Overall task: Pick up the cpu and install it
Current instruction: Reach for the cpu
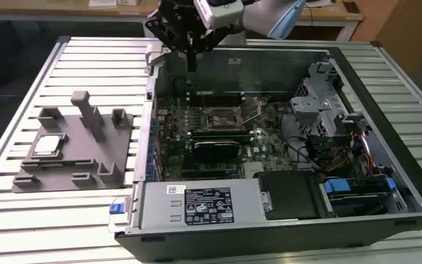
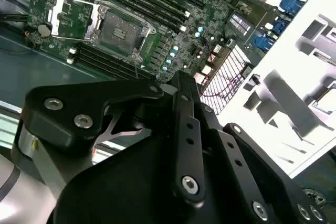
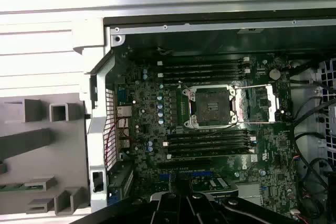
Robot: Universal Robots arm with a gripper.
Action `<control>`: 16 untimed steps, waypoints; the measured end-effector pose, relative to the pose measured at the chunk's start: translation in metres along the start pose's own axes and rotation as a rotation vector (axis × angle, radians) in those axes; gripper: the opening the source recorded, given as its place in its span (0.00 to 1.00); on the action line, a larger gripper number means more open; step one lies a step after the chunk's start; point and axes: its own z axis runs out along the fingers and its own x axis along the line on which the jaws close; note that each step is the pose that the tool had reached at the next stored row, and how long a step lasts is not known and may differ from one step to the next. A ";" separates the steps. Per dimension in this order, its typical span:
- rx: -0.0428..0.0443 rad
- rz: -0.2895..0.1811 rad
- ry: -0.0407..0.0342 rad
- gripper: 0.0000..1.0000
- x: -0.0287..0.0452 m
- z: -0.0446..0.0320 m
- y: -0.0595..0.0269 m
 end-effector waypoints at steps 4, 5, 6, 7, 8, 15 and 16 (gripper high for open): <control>0.0000 0.000 -0.0001 0.11 0.0000 0.0000 0.0000; 0.0000 0.000 0.0000 0.11 0.0000 0.0000 0.0000; 0.0000 0.000 0.0000 0.11 0.0000 0.0000 0.0000; 0.0000 0.000 0.0000 0.11 0.0000 0.0000 0.0000; 0.0000 0.000 0.0000 0.11 0.0000 0.0000 0.0000; 0.0001 0.000 0.0000 0.11 0.0019 -0.0001 -0.0001; 0.0000 0.000 -0.0001 0.11 0.0029 -0.0001 -0.0002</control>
